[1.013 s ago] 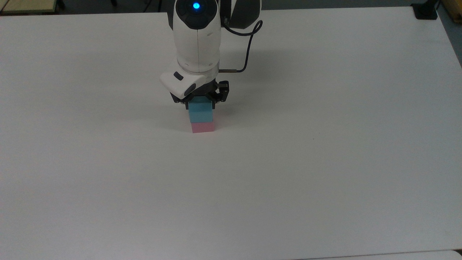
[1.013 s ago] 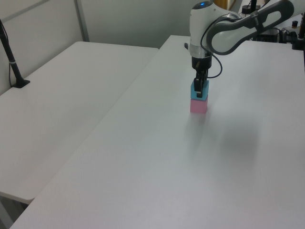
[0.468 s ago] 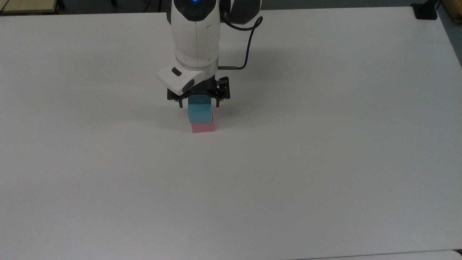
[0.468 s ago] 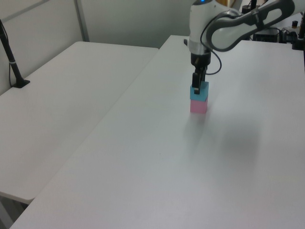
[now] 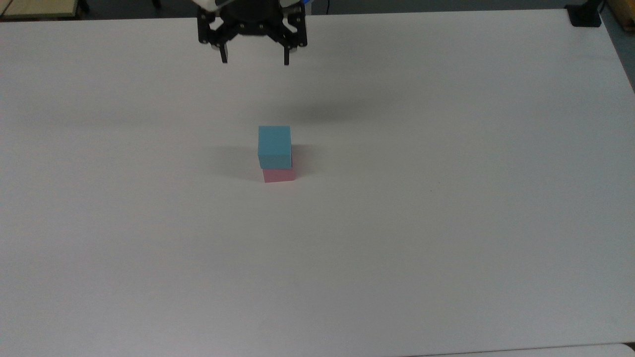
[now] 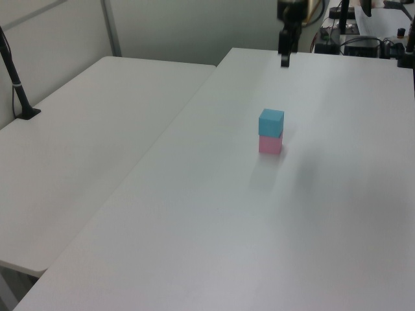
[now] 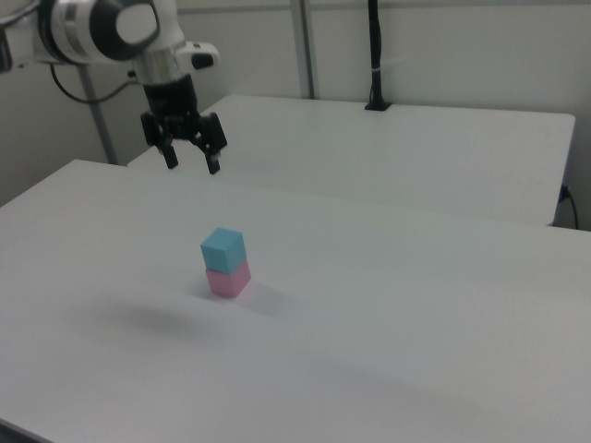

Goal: Put blue cube on pink cube

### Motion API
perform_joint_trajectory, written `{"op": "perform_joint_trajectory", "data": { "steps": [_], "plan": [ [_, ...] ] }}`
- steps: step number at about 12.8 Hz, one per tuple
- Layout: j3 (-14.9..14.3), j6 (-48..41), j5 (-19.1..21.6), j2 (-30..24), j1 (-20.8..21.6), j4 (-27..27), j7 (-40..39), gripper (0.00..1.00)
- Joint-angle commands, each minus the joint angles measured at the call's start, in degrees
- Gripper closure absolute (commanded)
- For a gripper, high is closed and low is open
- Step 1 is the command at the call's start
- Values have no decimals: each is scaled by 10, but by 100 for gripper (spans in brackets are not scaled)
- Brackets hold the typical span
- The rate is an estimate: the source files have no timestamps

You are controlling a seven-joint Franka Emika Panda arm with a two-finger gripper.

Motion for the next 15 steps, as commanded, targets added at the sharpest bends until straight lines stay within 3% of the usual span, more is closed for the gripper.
{"op": "perform_joint_trajectory", "data": {
  "steps": [1, 8, 15],
  "plan": [
    [-3, -26, -3, -17, -2, 14, 9, 0],
    [-8, -28, 0, -29, -50, 10, 3, 0],
    [-9, -66, 1, -39, -53, 10, 2, 0]
  ]
}}
